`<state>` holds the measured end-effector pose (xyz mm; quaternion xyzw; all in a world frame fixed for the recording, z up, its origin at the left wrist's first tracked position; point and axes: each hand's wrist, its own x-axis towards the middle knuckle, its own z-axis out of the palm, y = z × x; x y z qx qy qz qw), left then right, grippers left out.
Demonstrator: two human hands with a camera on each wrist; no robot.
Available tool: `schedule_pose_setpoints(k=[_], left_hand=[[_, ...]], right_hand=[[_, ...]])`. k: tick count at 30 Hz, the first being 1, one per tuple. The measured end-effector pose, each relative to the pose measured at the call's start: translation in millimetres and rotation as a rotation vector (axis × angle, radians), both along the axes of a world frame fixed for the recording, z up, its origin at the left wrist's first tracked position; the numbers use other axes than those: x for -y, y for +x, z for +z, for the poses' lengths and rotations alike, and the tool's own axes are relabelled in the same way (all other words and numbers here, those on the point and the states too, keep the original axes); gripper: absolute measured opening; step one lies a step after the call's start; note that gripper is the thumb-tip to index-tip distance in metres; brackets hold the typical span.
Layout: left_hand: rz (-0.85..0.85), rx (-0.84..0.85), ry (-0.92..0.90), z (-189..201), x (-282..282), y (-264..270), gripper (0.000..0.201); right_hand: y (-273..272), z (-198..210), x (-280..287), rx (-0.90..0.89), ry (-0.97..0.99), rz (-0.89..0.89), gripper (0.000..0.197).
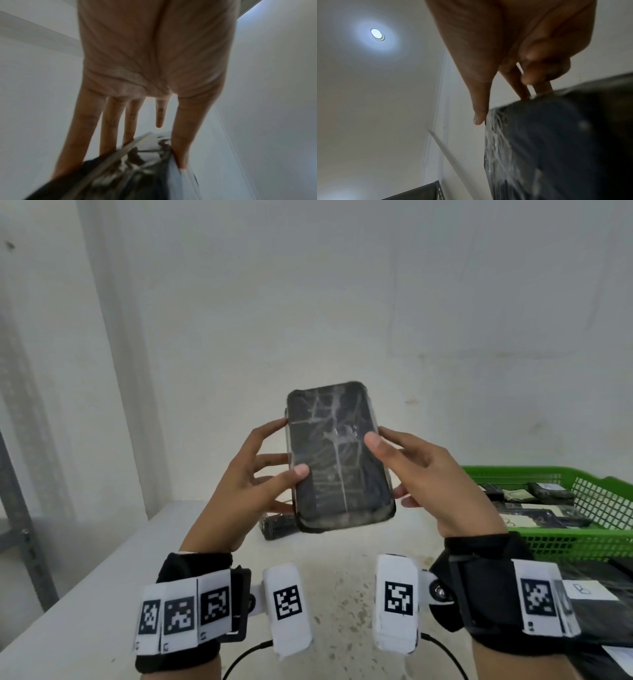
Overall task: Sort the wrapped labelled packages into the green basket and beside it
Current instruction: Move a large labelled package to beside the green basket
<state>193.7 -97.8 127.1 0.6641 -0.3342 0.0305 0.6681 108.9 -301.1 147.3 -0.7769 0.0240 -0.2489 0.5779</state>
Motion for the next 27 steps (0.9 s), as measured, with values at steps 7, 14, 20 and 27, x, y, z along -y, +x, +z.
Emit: schedule_pose_setpoints(k=[7, 14, 20, 27], left_hand=[[0.028, -0.002, -0.124, 1, 5, -2, 0.064], [-0.109, 0.135, -0.119, 4, 14, -12, 0.062], [-0.016, 0.019, -0.226, 6, 16, -13, 0.046], [-0.041, 0.001, -0.225, 6, 18, -11, 0.039]], right_hand=[[10, -4, -2, 0.008, 0.137, 0.105, 0.079], [5, 4, -14, 0.037, 0.179, 0.103, 0.045], [-1, 3, -15, 0.198, 0.091, 0.267, 0.065], [5, 1, -14, 0.333, 0.296, 0.297, 0.024]])
